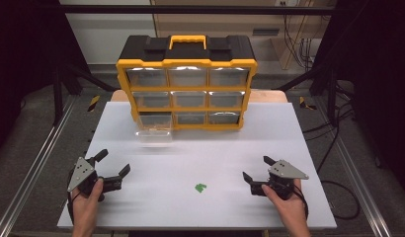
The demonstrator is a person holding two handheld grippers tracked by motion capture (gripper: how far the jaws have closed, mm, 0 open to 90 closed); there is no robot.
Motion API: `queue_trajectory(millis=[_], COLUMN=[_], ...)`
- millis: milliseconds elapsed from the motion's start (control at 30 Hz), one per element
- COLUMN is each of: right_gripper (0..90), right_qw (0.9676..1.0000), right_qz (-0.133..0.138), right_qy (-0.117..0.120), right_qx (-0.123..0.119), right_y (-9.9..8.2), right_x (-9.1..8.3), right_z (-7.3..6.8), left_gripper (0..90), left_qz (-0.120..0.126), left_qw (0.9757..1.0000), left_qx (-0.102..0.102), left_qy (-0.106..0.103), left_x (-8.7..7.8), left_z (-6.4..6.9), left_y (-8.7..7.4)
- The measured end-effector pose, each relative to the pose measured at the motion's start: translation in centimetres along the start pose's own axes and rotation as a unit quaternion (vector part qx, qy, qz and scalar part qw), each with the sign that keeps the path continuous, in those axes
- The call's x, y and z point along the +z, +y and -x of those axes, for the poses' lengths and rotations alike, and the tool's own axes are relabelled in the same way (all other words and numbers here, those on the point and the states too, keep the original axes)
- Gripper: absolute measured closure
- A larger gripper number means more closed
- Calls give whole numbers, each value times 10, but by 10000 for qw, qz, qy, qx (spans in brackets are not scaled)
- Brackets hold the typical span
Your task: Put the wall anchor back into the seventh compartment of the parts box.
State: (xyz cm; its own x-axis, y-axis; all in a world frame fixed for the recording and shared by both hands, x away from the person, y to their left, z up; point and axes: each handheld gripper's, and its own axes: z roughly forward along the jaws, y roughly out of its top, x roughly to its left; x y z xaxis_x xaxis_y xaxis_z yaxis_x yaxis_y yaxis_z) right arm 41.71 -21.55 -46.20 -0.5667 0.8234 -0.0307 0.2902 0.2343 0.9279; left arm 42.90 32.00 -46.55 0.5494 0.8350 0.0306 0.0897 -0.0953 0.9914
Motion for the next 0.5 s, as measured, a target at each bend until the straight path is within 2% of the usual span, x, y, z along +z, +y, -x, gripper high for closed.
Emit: queue_trajectory(millis=[67, 100, 200, 300, 500], right_gripper=[79, 69, 66, 61, 59], right_qw=[10000, 9996, 9991, 9978, 9944], right_qz=[-84, -208, -303, -450, -788], right_qy=[48, 198, 304, 456, 603], right_qx=[-1, 2, -15, -155, -367], right_y=[1, 3, 4, 9, 13], right_x=[3, 10, 15, 23, 33], right_z=[-3, -10, -15, -25, -37], left_gripper=[6, 5, 6, 6, 5], left_qz=[3, 14, 21, 22, 20], left_qw=[10000, 10000, 10000, 10000, 10000], left_qx=[-2, -8, -3, -11, 9], left_qy=[0, -2, -3, -3, -13], left_x=[0, 0, -1, -1, -1], left_z=[0, 0, -1, -1, 0], left_y=[0, 0, 0, 0, 0])
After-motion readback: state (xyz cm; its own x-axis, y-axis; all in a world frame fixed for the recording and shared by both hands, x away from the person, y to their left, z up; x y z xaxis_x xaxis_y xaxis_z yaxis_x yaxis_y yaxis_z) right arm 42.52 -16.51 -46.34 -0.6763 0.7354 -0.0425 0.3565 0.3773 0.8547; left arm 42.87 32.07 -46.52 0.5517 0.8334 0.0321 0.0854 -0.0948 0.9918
